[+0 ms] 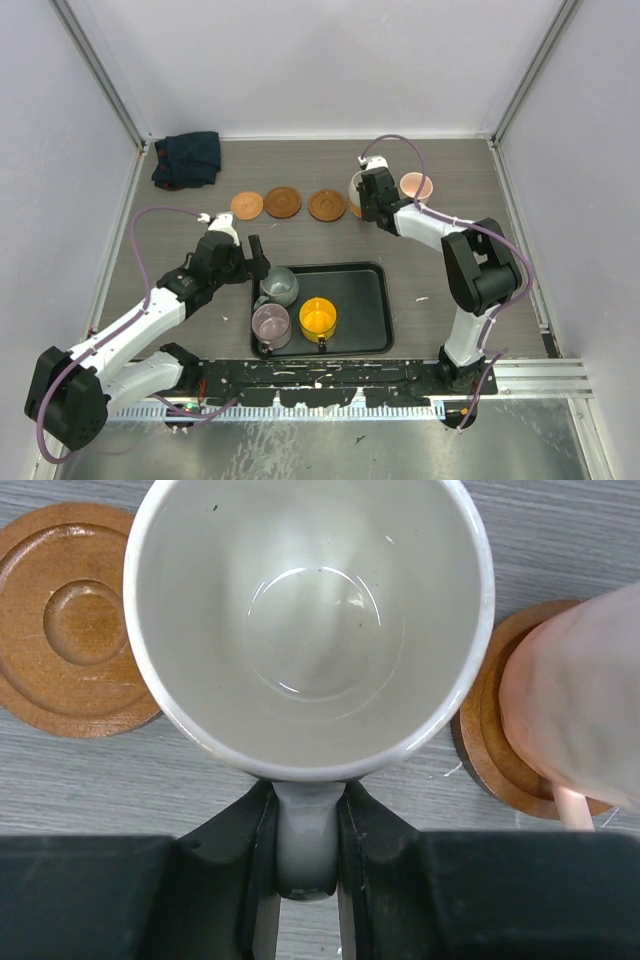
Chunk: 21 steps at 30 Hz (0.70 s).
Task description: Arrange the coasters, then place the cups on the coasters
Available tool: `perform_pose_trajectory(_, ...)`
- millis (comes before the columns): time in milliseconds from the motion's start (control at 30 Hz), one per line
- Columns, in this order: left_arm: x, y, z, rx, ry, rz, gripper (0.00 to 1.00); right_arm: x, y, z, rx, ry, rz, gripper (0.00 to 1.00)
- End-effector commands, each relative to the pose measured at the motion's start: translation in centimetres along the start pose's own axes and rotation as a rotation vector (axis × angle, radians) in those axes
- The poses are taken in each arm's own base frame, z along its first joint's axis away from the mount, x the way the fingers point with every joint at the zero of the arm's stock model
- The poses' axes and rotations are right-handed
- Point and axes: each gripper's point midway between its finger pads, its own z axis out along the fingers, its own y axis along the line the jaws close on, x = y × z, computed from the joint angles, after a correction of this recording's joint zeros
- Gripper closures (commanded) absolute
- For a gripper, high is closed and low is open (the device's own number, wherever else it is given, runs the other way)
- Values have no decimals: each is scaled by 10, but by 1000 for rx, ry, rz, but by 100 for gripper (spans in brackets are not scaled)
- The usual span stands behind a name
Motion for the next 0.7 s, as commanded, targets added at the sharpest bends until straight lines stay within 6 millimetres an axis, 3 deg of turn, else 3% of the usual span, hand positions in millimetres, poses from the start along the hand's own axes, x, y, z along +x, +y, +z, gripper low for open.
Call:
perform_pose_trajectory(0, -32, -11, -5, 27, -105, -20, 2, -79, 5, -8, -11, -220, 40, 99)
perform_pose_trajectory(667, -29, -7, -6, 19, -98, -21, 2, -62, 0, 8, 5, -162, 47, 99)
